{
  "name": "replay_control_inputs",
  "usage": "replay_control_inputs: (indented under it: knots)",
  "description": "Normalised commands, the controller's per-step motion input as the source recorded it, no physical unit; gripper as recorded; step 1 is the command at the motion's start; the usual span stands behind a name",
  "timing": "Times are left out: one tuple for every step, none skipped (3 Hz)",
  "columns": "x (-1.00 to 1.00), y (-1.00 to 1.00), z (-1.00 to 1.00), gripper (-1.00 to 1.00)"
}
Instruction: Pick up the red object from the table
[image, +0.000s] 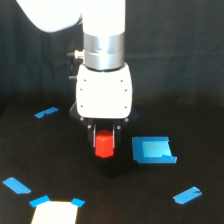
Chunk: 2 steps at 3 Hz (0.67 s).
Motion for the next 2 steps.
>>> replay_control_inputs:
  knots:
    - [0.52,-0.45,1.0,-0.39]
    - [0.07,0.29,1.0,-0.92]
